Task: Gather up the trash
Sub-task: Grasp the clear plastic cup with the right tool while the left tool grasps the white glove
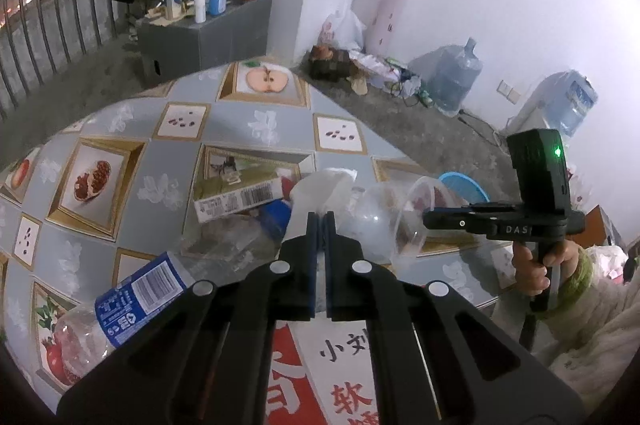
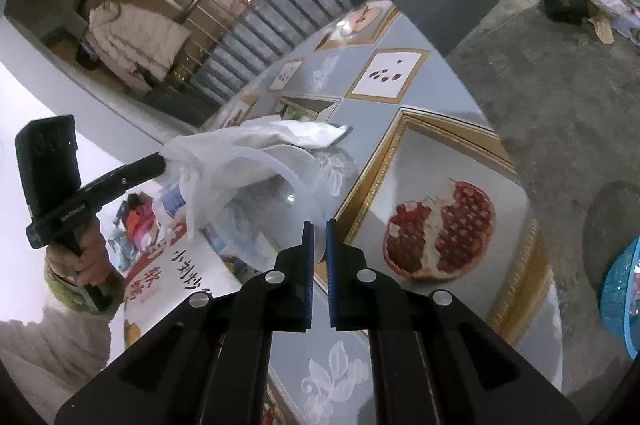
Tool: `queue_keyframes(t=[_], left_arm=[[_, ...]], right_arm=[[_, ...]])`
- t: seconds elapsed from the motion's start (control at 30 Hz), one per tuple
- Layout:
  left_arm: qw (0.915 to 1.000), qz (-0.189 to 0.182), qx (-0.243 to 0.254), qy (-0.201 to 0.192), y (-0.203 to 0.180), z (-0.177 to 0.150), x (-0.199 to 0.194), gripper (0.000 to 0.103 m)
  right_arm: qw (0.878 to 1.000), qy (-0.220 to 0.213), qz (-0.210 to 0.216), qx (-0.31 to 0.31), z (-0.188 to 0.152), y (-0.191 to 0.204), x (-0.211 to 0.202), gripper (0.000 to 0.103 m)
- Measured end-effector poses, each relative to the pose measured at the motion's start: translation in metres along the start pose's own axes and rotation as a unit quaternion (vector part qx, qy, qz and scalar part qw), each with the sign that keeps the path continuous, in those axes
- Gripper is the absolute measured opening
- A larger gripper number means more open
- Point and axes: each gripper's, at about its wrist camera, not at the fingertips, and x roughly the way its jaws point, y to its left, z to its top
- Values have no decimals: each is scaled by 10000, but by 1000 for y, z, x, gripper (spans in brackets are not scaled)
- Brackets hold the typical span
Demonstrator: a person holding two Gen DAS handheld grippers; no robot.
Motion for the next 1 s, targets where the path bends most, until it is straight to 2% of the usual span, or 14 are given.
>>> queue_keyframes(t=[0.27, 0.63, 0.83, 0.93, 1.0], left_arm=[[9989, 21, 72, -464, -16, 9, -27, 1], [9930, 45, 182, -1168, -55, 29, -71, 0], [9907, 75, 284, -1326, -82, 32, -83, 0], [9901, 73, 340, -1361, -93, 30, -86, 0], [9901, 77, 351, -1357, -99, 28, -87, 0]], right_arm=[[9991, -383, -30, 199, -12, -1, -39, 4], [9936, -1109, -81, 213, -28, 6, -110, 3], [9921, -1207, -63, 322, -40, 0, -124, 2], [9935, -1087, -208, 260, -47, 0, -121, 2], [9950, -941, -154, 291, -53, -3, -117, 2]])
